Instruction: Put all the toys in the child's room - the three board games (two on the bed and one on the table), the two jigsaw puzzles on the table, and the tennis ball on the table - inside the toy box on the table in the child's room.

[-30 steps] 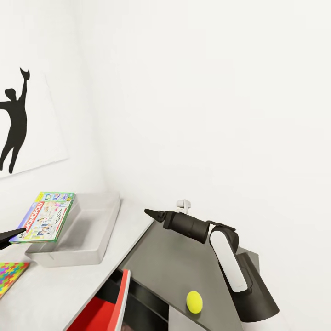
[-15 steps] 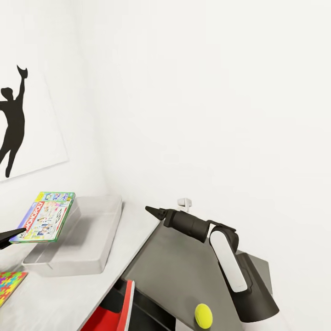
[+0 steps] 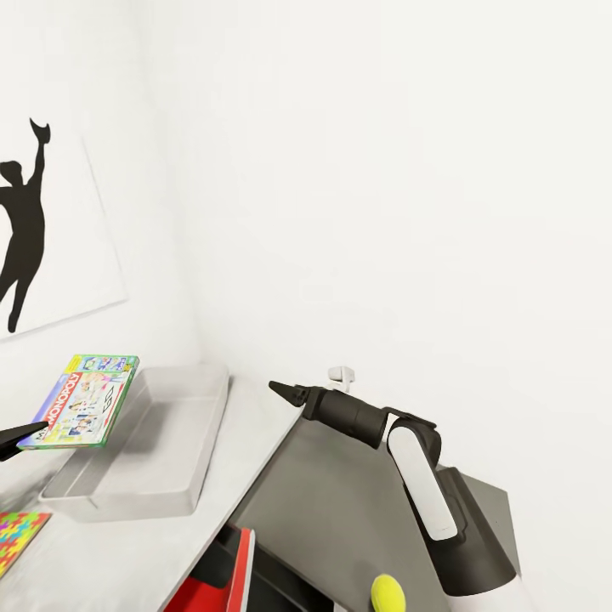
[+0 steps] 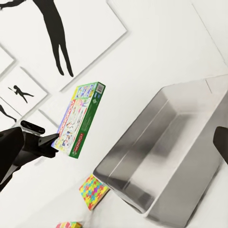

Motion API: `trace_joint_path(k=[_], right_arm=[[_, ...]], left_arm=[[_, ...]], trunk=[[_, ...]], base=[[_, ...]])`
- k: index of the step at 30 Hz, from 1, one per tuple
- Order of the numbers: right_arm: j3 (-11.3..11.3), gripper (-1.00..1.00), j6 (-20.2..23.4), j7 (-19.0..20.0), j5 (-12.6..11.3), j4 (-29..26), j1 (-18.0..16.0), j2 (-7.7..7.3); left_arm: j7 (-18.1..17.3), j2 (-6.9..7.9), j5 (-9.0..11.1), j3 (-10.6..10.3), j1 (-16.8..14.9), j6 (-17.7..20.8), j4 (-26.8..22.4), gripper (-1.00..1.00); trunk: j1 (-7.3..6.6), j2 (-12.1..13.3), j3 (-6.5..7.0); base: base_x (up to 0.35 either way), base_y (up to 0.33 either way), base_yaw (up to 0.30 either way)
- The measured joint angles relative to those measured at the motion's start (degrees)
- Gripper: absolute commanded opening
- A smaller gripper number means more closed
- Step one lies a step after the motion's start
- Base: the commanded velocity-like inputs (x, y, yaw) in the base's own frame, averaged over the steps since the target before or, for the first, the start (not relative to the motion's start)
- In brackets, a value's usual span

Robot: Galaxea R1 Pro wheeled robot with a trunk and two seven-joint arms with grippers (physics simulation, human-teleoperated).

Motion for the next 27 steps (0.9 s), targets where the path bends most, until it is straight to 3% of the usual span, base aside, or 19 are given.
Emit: trace_joint_path(k=[27], right_arm=[[0.0,1.00,-0.1,-0.6,0.1,0.0,0.0,-0.03]], left_arm=[[0.0,-0.01,-0.2,-0.1,0.0,-0.7,0.0,-1.00]], trunk=[[0.01,0.0,0.00]], base=[[0.003,0.001,0.000]])
